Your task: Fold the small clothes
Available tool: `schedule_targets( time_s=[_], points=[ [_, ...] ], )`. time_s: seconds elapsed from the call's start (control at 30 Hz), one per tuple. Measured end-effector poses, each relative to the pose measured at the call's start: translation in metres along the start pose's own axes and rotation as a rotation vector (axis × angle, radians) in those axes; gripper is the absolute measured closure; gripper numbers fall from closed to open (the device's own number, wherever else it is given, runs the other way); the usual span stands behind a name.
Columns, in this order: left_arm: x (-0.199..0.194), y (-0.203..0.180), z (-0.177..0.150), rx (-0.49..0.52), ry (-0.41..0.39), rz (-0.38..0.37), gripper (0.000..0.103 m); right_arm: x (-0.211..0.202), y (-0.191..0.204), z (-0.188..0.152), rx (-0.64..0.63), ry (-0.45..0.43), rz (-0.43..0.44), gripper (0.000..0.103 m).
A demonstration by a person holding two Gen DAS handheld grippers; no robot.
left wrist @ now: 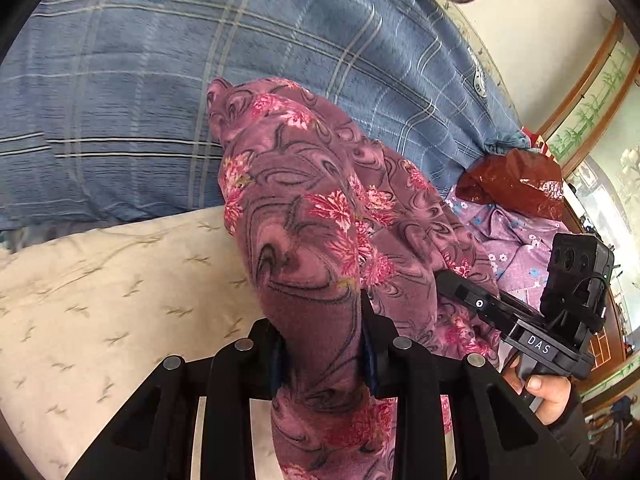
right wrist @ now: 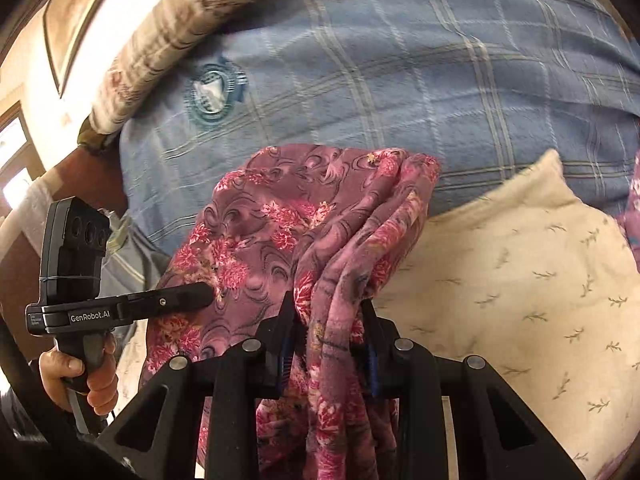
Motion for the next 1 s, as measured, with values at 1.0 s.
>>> schedule_targets(
  time_s=[1.0],
  points=[
    [-0.019,0.094,-0.086,-0.153,0.074,0.027,0.071,0.068,0.031,-0.084,-0.019,0.159,-0.055,0.075]
  ],
)
Point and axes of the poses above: each gripper's, at about its wrist camera, not at the fingertips, and x roughly the way its jaws point, y to its left, z to its top, the point moved 5 cm from there along x, roughly the way its jaws point, and after that the axes turned 3 degrees about x, right-handed, at the moved point
